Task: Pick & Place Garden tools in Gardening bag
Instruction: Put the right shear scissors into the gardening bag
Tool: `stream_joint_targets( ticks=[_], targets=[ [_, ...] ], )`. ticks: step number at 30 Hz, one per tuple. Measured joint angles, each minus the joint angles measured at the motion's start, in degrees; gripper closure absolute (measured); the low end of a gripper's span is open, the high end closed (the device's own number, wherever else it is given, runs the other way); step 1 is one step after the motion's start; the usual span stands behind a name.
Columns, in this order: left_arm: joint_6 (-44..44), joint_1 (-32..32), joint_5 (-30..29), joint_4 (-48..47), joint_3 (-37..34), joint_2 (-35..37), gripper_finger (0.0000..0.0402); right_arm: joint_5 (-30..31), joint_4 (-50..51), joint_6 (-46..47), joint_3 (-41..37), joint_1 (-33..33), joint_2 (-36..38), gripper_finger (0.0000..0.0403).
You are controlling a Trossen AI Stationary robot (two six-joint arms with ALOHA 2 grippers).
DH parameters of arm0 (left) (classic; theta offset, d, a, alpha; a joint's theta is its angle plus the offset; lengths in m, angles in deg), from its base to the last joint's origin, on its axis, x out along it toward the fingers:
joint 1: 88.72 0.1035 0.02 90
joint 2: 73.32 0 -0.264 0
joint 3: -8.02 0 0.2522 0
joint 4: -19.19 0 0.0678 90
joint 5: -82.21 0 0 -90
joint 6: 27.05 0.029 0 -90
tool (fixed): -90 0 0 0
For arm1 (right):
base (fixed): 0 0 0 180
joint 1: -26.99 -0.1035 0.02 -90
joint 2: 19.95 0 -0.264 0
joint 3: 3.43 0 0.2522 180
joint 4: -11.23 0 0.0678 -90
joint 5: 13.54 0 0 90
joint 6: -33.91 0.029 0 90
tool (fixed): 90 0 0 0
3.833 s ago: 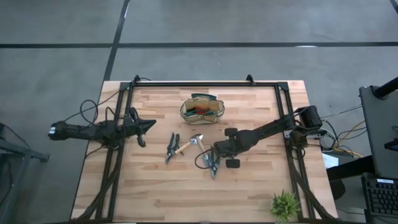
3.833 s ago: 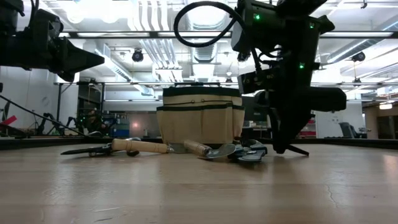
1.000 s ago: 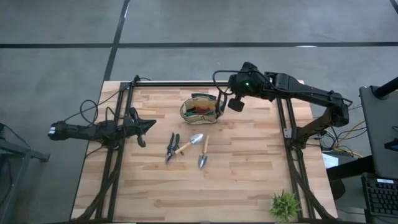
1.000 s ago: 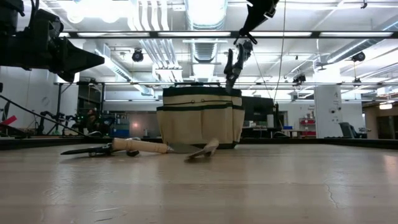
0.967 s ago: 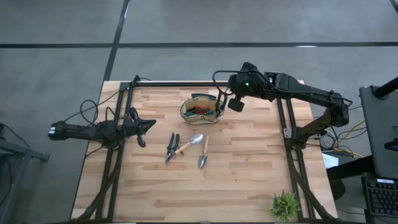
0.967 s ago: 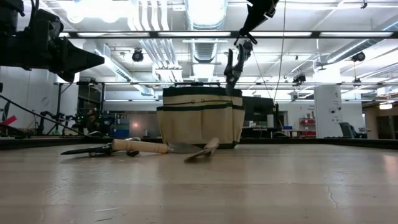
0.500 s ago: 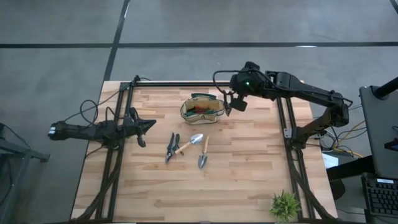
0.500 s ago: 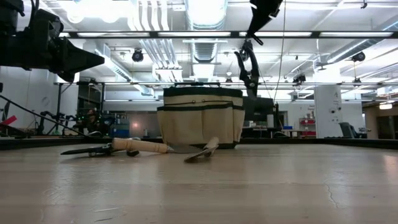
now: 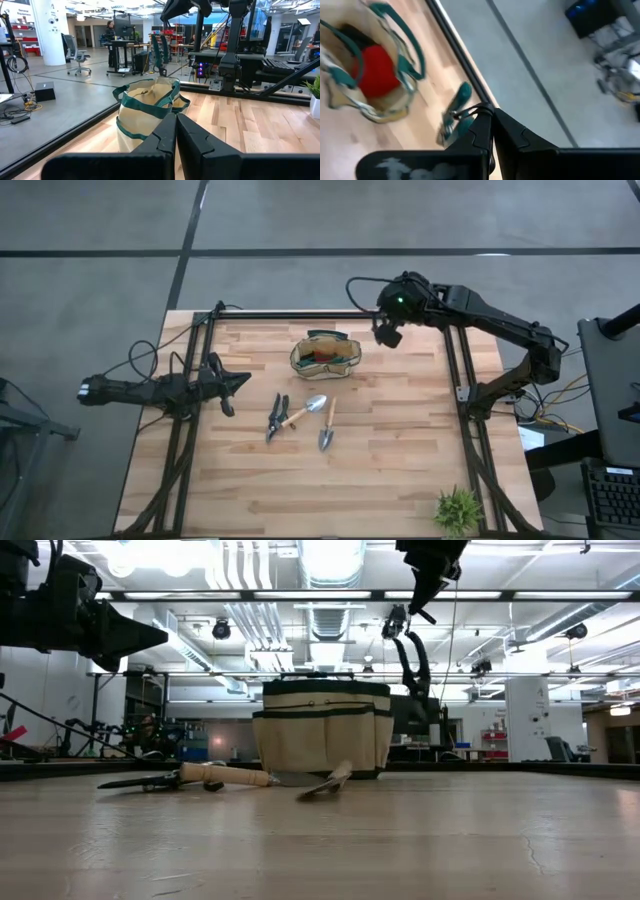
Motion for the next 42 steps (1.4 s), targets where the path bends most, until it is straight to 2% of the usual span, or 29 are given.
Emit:
stream_joint_targets(
  ticks=[7,10,21,28,42],
  targets=[
    [0.0,0.0,0.0,0.0,0.0,0.0,0.0383,-6.9,-7.7,0.2,0.0,-0.1,-0.1,0.0394],
    [0.0,0.0,0.0,0.0,0.0,0.0,0.0385,-6.9,-10.7,0.2,0.0,-0.1,-0.7,0.0394],
    [0.0,0.0,0.0,0.0,0.0,0.0,0.0385,-6.8,-12.0,-1.5,-0.1,-0.1,-3.7,0.0394],
    [0.0,0.0,0.0,0.0,0.0,0.0,0.0383,-6.9,-17.5,-1.2,-0.1,-0.2,-5.2,0.0394],
    [0.0,0.0,0.0,0.0,0.0,0.0,0.0384,-7.5,-8.8,8.2,-0.1,-0.6,-3.8,0.0394]
  ],
)
